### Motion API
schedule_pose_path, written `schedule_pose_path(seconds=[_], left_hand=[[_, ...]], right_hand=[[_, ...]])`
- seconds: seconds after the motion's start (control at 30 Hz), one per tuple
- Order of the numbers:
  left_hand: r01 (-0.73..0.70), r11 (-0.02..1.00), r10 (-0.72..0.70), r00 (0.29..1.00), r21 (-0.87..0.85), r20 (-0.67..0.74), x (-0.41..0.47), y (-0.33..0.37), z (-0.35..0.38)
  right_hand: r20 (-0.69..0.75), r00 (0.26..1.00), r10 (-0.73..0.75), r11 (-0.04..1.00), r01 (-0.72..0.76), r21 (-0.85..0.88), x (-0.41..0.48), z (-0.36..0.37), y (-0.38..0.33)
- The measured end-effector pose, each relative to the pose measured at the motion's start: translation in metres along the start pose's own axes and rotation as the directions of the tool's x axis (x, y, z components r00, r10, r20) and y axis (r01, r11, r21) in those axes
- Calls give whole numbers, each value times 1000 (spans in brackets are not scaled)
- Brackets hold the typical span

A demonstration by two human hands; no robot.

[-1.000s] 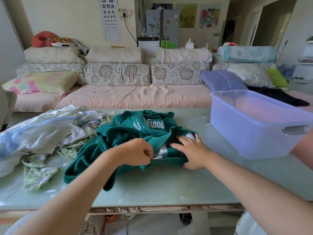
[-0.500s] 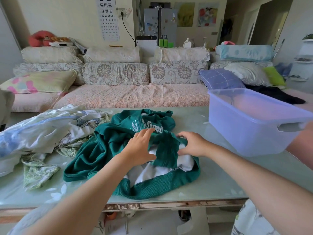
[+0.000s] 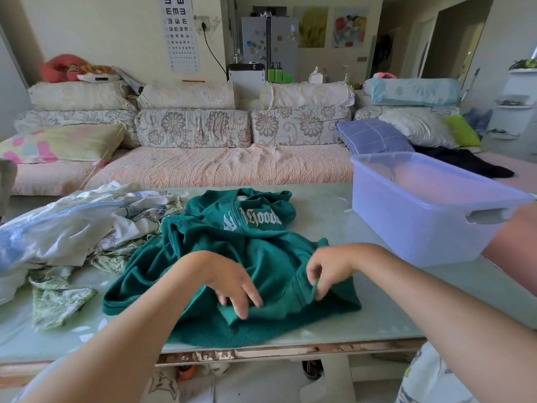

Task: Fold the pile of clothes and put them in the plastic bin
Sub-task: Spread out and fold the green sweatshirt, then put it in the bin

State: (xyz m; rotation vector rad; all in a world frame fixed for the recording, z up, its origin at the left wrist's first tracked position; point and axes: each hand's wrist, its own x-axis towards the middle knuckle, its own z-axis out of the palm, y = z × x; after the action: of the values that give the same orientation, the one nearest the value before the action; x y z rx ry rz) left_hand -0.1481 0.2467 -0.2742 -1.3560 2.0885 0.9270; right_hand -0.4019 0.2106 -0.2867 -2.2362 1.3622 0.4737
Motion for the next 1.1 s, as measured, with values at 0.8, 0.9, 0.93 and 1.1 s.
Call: schedule_pose_path(seconds=[0.8,0.9,0.93,1.1], left_hand=[[173,984,-25,361,41,-932,106,-51,-82],[74,997,-30,426,2,-904,122,-52,-102],[76,997,-56,492,-21,-869,129,-54,-106],[200,978,-197,765,-64,-613,149,-70,-116]], right_hand=[[-238,962,136,948,-57,312,108,-59,-3],[-548,801,243,937,-48,345,134,-68,16],[-564,776,284,929,-78,361,143,-70,21],[-430,740,517,828,-306,470,194,-72,37]])
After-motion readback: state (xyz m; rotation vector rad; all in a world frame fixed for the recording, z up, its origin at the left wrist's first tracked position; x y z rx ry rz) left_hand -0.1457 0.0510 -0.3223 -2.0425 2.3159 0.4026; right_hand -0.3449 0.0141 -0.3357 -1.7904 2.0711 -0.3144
